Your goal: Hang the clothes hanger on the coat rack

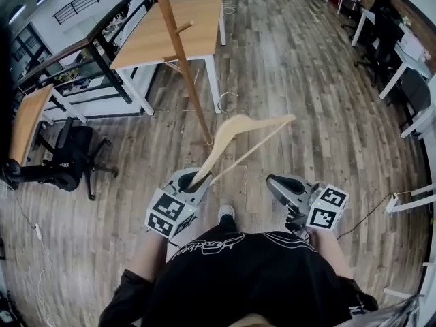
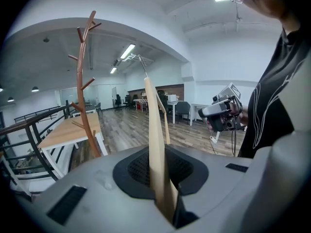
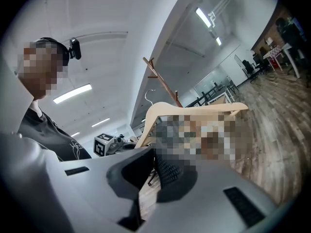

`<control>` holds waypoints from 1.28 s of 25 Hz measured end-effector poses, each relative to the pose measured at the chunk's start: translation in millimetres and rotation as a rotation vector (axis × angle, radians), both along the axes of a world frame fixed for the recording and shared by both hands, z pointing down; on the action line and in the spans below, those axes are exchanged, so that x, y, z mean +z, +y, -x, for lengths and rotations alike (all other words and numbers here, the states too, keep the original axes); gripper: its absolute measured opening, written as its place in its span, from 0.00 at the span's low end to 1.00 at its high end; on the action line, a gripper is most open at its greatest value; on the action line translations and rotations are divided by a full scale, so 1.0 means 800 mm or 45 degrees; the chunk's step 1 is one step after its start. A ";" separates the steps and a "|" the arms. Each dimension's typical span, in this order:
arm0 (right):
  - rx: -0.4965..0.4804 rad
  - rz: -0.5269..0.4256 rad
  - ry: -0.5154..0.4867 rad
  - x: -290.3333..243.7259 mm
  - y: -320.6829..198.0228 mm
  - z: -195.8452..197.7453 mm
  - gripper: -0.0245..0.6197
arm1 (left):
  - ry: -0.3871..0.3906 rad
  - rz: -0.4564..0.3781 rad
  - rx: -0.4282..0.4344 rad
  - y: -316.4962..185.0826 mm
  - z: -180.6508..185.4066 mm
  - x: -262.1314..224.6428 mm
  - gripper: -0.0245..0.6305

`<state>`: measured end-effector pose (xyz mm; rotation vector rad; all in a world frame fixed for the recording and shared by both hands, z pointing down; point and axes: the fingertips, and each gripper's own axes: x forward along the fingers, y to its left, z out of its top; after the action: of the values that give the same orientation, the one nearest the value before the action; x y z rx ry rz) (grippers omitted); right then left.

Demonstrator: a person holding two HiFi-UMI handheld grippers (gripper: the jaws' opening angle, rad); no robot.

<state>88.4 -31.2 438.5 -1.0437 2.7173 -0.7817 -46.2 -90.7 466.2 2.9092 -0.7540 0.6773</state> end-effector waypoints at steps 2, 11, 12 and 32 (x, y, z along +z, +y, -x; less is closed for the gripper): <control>0.000 0.005 -0.001 -0.001 -0.038 0.001 0.10 | 0.006 -0.005 -0.002 -0.036 0.001 -0.002 0.10; -0.045 0.015 -0.016 -0.003 -0.212 0.033 0.10 | -0.008 -0.014 -0.046 -0.200 0.029 -0.004 0.10; -0.049 0.016 -0.013 -0.002 -0.228 0.037 0.10 | -0.015 -0.025 -0.049 -0.215 0.032 -0.005 0.10; -0.296 0.015 0.007 -0.027 -0.376 0.050 0.10 | 0.019 -0.044 -0.246 -0.351 0.044 -0.041 0.10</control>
<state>48.4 -332.2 416.9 -0.7405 2.8764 -0.8297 -81.2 -371.1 433.7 2.8177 -1.0381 0.6272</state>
